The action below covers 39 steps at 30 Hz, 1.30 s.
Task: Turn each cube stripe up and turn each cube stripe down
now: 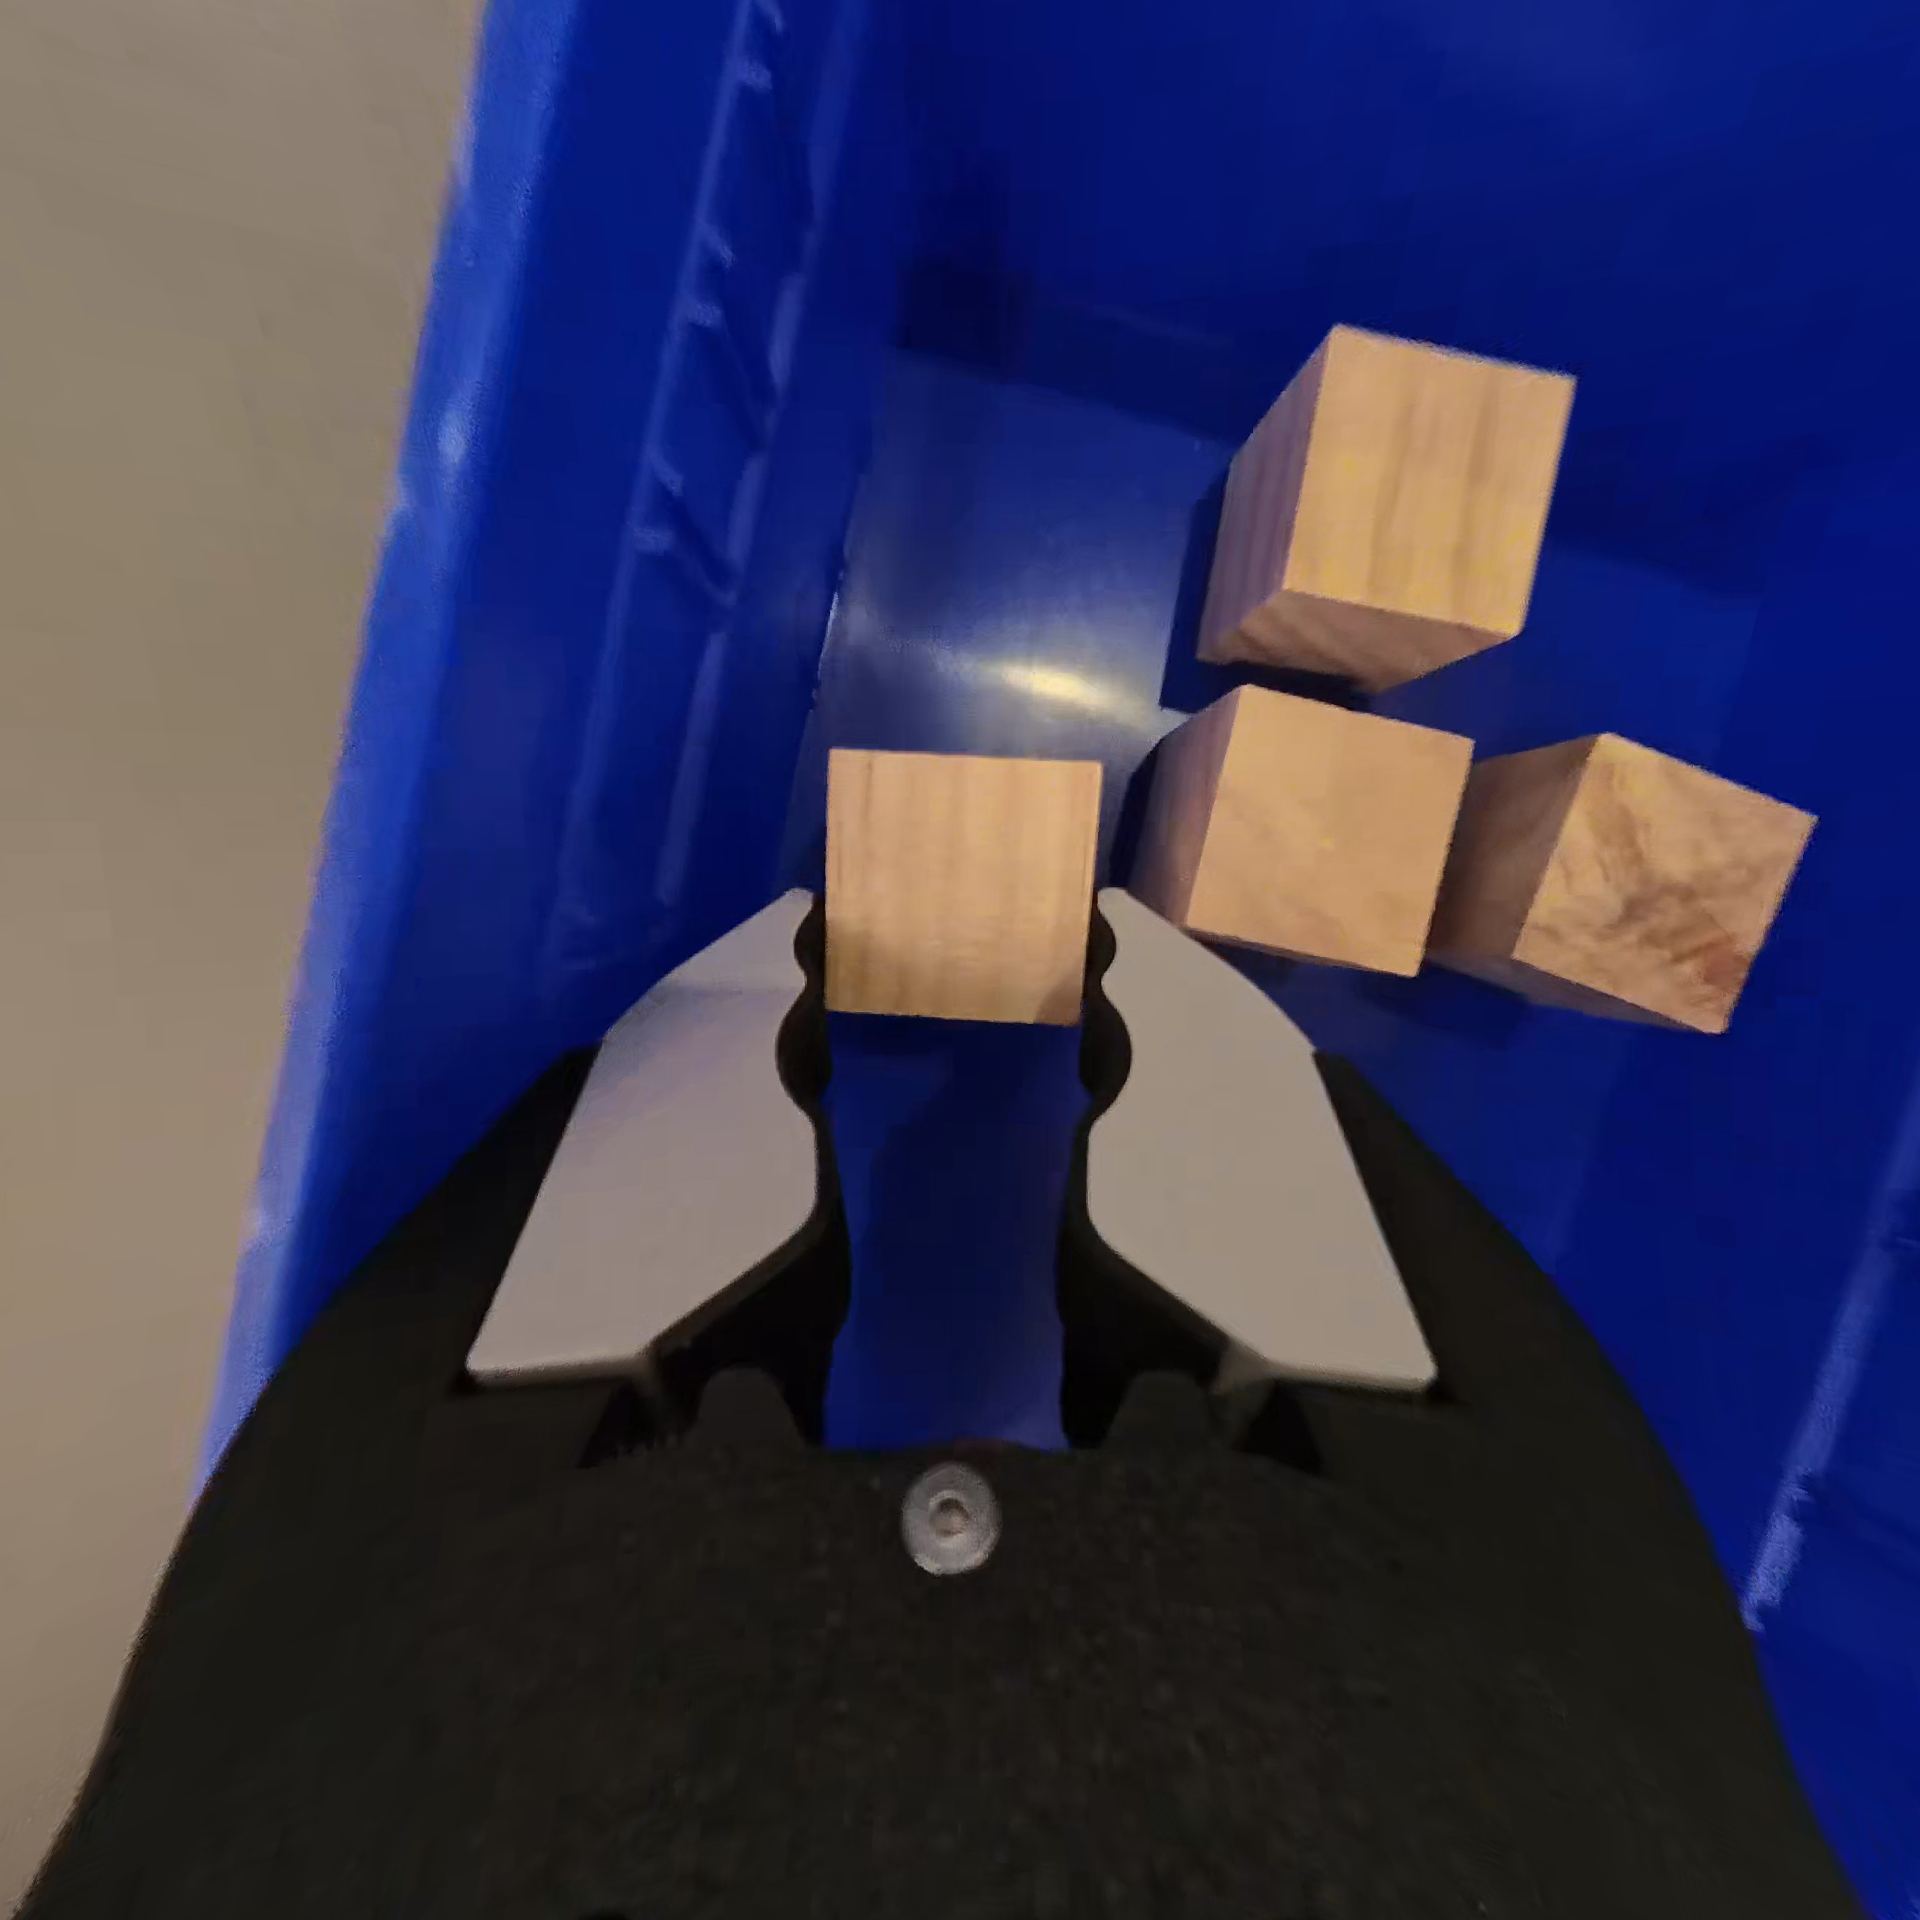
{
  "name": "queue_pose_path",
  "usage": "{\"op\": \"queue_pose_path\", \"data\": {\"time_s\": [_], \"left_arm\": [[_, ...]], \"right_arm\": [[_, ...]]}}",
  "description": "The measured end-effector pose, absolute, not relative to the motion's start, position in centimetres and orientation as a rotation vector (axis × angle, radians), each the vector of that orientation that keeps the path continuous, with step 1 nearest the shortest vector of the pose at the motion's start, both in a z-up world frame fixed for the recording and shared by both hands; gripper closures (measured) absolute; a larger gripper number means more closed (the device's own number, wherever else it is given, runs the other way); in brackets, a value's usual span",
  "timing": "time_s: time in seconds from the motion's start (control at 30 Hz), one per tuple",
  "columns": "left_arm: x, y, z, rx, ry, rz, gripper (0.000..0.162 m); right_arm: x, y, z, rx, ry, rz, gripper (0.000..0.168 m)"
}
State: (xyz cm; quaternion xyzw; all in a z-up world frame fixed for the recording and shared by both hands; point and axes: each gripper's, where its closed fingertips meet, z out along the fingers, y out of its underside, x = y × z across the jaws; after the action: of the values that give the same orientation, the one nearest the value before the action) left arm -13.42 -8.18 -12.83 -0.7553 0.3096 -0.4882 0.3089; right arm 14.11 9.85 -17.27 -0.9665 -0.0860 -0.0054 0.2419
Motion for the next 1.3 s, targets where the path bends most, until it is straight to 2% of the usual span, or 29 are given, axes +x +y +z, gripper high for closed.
{"op": "queue_pose_path", "data": {"time_s": [0.17, 0.23, 0.3, 0.5, 0.6, 0.67, 0.83, 0.93, 1.03, 1.13, 1.3], "left_arm": [[-13.2, -8.3, -13.0, -2.005, 0.831, -1.299, 0.079], [-13.1, -8.4, -13.2, -2.012, 0.835, -1.300, 0.078], [-13.2, -8.4, -13.1, -2.009, 0.836, -1.304, 0.078], [-13.5, -7.9, -12.9, -2.003, 0.820, -1.287, 0.079], [-13.6, -7.8, -12.8, -2.001, 0.811, -1.287, 0.079], [-13.7, -7.6, -12.8, -1.999, 0.810, -1.269, 0.079], [-14.6, -7.1, -13.1, -2.039, 0.794, -1.210, 0.079], [-15.0, -7.4, -12.3, -2.055, 0.805, -1.228, 0.079], [-16.9, -7.8, -9.3, -2.013, 0.932, -1.137, 0.083], [-22.8, -6.4, -5.8, -1.978, 1.072, -0.824, 0.090], [-36.6, -1.0, -6.5, -2.118, 1.363, -0.022, 0.088]], "right_arm": [[14.4, 9.9, -17.7, -2.632, -0.206, 0.088, 0.121], [14.8, 9.4, -16.4, -2.607, -0.220, 0.099, 0.112], [15.3, 8.6, -12.7, -2.526, -0.235, 0.109, 0.108], [11.4, 3.3, 5.7, -1.786, -0.303, 0.367, 0.115], [6.1, 0.1, 9.1, -1.480, -0.363, 0.572, 0.115], [1.9, -0.5, 7.3, -1.420, -0.400, 0.711, 0.110], [-6.8, 0.4, -2.5, -1.537, -0.544, 0.877, 0.109], [-8.4, 0.8, -5.2, -1.556, -0.550, 0.904, 0.111], [-9.0, 0.8, -6.6, -1.587, -0.539, 0.975, 0.113], [-9.3, 0.6, -7.5, -1.601, -0.577, 0.941, 0.114], [-10.0, -0.1, -7.6, -1.570, -0.647, 0.896, 0.116]]}}
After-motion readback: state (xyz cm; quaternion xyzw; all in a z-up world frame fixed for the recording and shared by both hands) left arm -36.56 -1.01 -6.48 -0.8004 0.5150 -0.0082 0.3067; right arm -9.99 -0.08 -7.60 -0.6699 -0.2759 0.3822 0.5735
